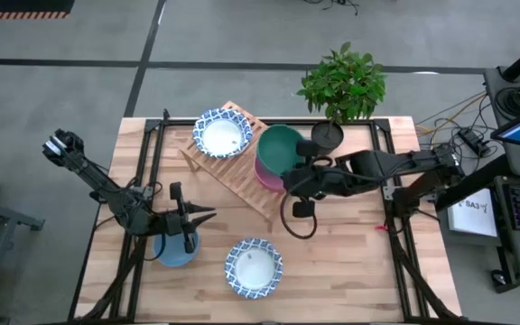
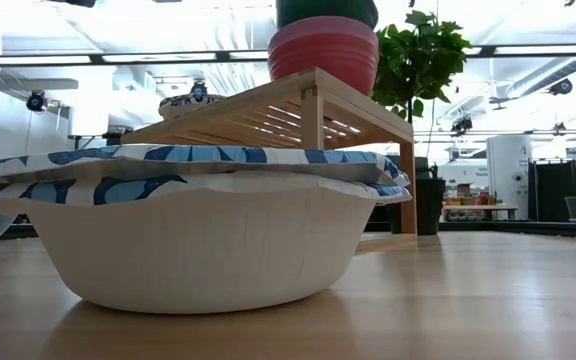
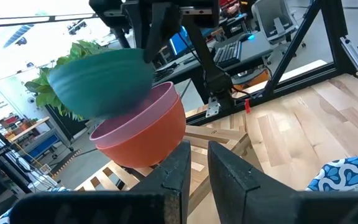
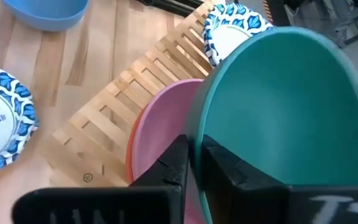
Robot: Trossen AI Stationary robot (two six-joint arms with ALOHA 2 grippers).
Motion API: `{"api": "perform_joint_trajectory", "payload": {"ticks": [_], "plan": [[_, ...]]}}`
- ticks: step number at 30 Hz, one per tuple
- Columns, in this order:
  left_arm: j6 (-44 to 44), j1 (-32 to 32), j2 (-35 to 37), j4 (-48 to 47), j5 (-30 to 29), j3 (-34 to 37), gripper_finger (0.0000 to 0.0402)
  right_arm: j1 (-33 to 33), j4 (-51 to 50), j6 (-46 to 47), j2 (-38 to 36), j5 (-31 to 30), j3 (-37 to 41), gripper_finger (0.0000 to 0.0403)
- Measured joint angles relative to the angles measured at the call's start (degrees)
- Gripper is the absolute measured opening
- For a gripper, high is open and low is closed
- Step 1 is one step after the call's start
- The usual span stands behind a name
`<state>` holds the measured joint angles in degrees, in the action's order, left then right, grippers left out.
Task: Place and stack bowls onto a shelf
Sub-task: Stack the green bowl on top of the pink bowl on the shelf
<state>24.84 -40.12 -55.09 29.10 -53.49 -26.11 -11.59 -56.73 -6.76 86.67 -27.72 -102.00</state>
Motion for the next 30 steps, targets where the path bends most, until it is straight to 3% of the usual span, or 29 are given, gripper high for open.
{"api": "perform_joint_trajectory", "payload": {"ticks": [13, 21, 30], "plan": [[0.2, 0.0, 0.0, 0.0, 0.0, 0.0, 0.0038, 0.0, 0.0, 3.6, 0.0, 0.2, 0.0, 0.0103], [0.2, 0.0, 0.0, 0.0, 0.0, 0.0, 0.0038, -1.6, 2.3, 8.4, 0.0, 1.1, 0.0, 0.0104], [0.2, 0.0, 0.0, 0.0, 0.0, 0.0, 0.0038, -4.4, 18.9, 6.1, 0.0, 0.5, 3.2, 0.0077]]}}
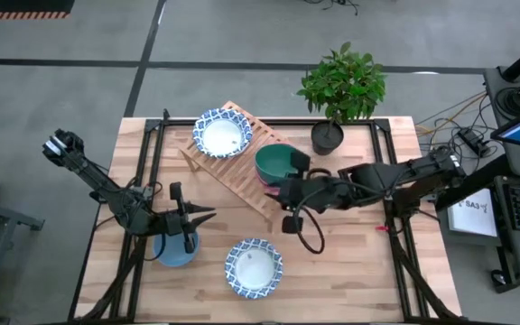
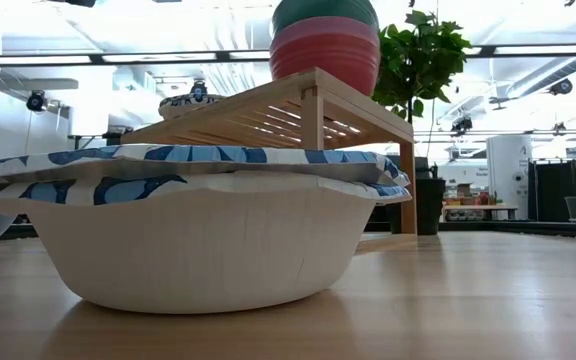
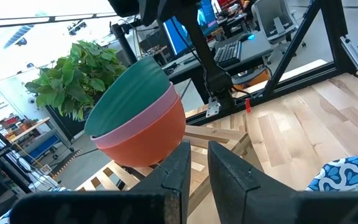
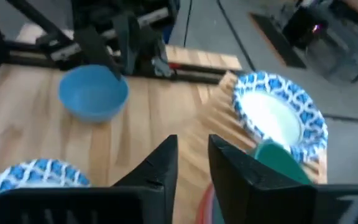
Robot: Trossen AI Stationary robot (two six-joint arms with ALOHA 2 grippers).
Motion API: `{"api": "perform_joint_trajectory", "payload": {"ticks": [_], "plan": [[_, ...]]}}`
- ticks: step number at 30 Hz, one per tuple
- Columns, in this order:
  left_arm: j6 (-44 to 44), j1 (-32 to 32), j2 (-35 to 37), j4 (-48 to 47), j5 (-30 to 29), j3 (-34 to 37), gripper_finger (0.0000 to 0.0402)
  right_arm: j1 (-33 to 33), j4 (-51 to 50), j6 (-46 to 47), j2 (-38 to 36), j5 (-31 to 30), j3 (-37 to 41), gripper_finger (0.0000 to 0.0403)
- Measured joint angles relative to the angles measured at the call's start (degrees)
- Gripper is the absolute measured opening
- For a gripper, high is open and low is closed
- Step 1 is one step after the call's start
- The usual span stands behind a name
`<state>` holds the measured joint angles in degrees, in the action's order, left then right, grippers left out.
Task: Place and stack bowls onto a shelf
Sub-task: Stack the green bowl on top of the pink bowl on the shelf
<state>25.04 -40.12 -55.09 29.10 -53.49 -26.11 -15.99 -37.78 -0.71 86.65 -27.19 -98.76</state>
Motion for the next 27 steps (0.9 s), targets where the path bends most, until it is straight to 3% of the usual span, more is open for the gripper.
{"api": "perform_joint_trajectory", "payload": {"ticks": [6, 9, 17, 27], "plan": [[0.0, 0.0, 0.0, 0.0, 0.0, 0.0, 0.0038, 0.2, 7.7, -3.2, 0.0, -10.6, 7.4, 0.0016], [0.0, 0.0, 0.0, 0.0, 0.0, 0.0, 0.0038, 1.0, 10.1, -2.7, 0.0, -14.3, 10.3, 0.001], [0.0, 0.0, 0.0, 0.0, 0.0, 0.0, 0.0038, 2.3, 16.1, -0.4, 0.0, -8.8, 12.9, 0.0009], [0.2, 0.0, 0.0, 0.3, 0.0, 0.0, 0.0038, 3.7, 17.9, -0.4, -1.5, -8.8, 12.9, 0.0009]]}}
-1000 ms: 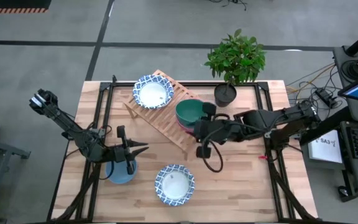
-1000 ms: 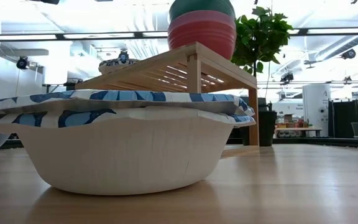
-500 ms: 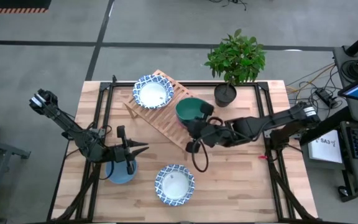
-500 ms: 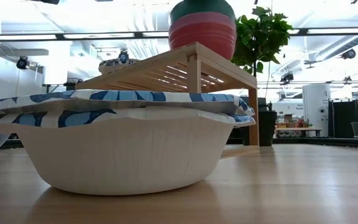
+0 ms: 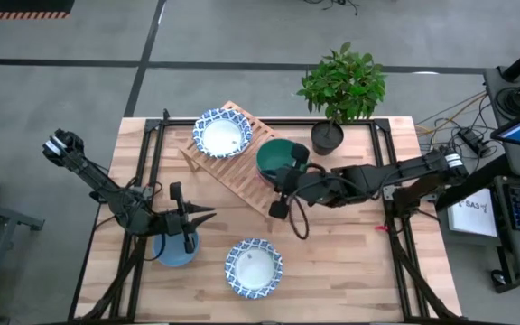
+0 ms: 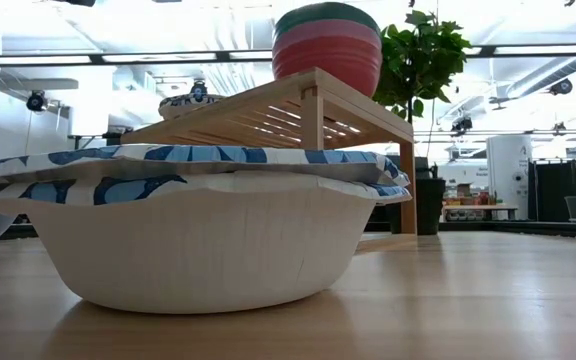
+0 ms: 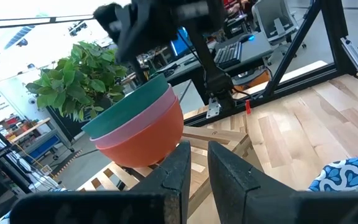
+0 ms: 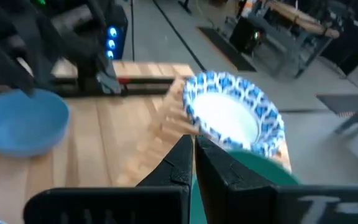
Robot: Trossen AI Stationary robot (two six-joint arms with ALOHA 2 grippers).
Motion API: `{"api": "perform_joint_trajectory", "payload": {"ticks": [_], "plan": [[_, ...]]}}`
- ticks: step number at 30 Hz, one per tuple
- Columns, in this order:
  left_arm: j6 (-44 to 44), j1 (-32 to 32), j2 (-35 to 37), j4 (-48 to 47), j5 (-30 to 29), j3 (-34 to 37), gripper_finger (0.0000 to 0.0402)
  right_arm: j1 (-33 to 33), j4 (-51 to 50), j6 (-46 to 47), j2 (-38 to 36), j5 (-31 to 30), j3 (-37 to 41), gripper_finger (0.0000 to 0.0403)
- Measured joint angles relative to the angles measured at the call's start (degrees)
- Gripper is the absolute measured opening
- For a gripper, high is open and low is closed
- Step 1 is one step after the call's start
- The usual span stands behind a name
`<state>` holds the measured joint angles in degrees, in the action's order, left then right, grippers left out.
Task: Place and stack bowls onto a shelf
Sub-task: Stack the green bowl on top of the pink bowl on the shelf, then stack the white bowl on top of the white bowl on the shelf
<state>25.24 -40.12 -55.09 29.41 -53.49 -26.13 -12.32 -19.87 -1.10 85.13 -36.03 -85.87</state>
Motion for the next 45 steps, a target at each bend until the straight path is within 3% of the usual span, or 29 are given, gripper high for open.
{"api": "perform_joint_trajectory", "payload": {"ticks": [8, 16, 22, 31, 38, 45], "plan": [[0.0, 0.0, 0.0, 0.2, 0.0, 0.0, 0.0038, 1.9, 0.1, 5.4, 0.3, 0.0, 5.8, 0.0009], [0.2, 0.0, 0.0, 0.2, 0.0, 0.0, 0.0038, -0.4, 1.5, 3.2, -1.7, -0.1, 3.7, 0.0008], [0.2, 0.0, 0.0, 0.3, 0.0, 0.0, 0.0038, -7.4, 0.1, 4.8, -6.4, -0.6, 5.6, 0.0009], [-2.6, 0.0, -0.2, 2.2, -2.9, -4.1, 0.0038, -25.6, 1.0, 14.5, -13.2, -13.9, 19.1, 0.0009], [-15.7, 0.1, -4.4, -7.4, -4.2, -11.1, 0.0038, -35.7, 11.3, 17.9, -12.8, -20.4, 30.6, 0.0009], [-45.5, 0.1, -13.2, -36.0, -3.4, -21.7, 0.0038, -39.1, 12.9, 19.5, -12.7, -20.6, 34.5, 0.0009]]}}
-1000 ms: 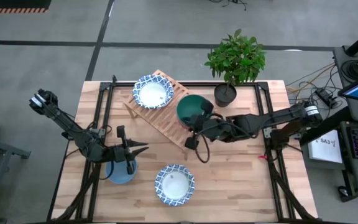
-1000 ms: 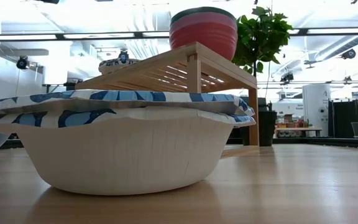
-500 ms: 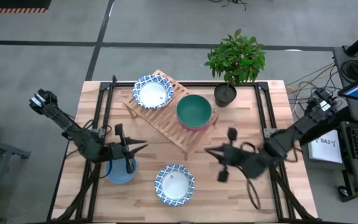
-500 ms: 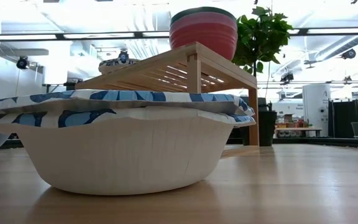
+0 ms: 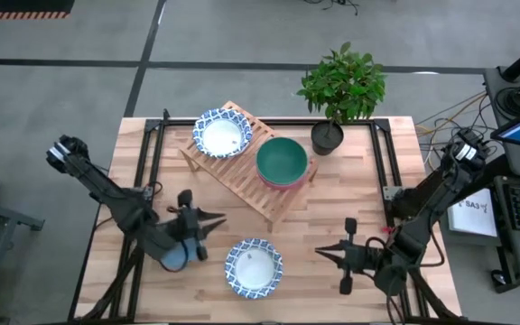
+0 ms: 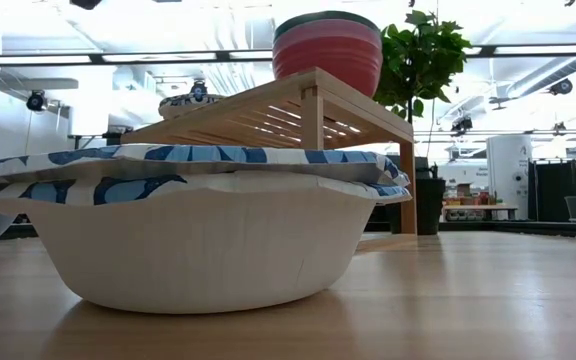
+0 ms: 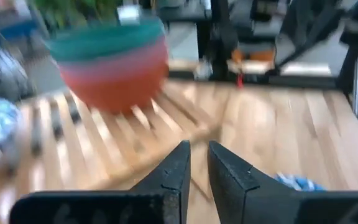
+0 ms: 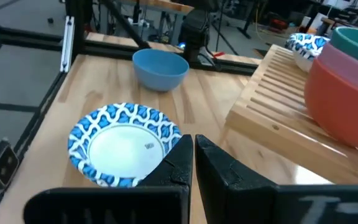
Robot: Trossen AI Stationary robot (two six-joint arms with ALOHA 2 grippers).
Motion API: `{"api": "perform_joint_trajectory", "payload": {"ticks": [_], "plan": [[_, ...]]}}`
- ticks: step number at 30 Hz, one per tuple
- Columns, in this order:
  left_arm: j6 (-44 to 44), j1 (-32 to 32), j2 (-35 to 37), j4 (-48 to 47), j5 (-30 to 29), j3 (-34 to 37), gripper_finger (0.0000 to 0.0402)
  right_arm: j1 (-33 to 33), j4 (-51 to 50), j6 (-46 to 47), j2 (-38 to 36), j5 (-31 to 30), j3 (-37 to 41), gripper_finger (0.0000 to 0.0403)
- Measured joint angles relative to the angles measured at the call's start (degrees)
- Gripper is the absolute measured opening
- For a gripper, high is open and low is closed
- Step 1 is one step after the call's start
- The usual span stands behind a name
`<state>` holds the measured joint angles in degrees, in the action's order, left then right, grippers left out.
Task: Place and stack bowls onto a shelf
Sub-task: Stack the white bowl on top of the white bowl on the shelf
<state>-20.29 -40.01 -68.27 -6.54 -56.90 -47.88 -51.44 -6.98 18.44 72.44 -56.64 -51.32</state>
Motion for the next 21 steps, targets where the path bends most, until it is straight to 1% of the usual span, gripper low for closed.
{"api": "perform_joint_trajectory", "payload": {"ticks": [2, 4, 8, 10, 13, 17, 21], "plan": [[-6.6, 0.0, -4.1, -6.5, 3.2, -3.8, 0.0038, -0.1, 0.0, -0.4, 0.0, 0.0, 0.4, 0.0009], [-10.7, 0.0, -8.8, -11.6, 6.5, -7.7, 0.0038, -0.1, 0.0, -1.3, 0.0, 0.0, 0.8, 0.0009], [-14.3, 0.5, -18.3, -19.2, 14.3, -15.1, 0.0038, -0.1, -0.1, -4.5, -0.2, 0.0, 0.9, 0.0009], [-16.1, 1.4, -22.7, -22.6, 19.1, -18.3, 0.0038, -0.2, -0.3, -6.1, -0.6, 0.1, 0.9, 0.0009], [-19.2, 3.4, -28.1, -28.5, 25.6, -22.4, 0.0038, -0.2, -2.7, -7.0, -1.7, 2.7, 0.9, 0.0009], [-20.3, 6.9, -32.7, -34.7, 32.8, -25.6, 0.0038, -0.2, -6.6, -4.2, -3.1, 4.0, 1.3, 0.0009], [-16.9, 11.2, -33.5, -33.7, 42.3, -26.0, 0.0038, -0.2, -7.2, -3.0, -3.5, 4.1, 2.9, 0.0009]]}}
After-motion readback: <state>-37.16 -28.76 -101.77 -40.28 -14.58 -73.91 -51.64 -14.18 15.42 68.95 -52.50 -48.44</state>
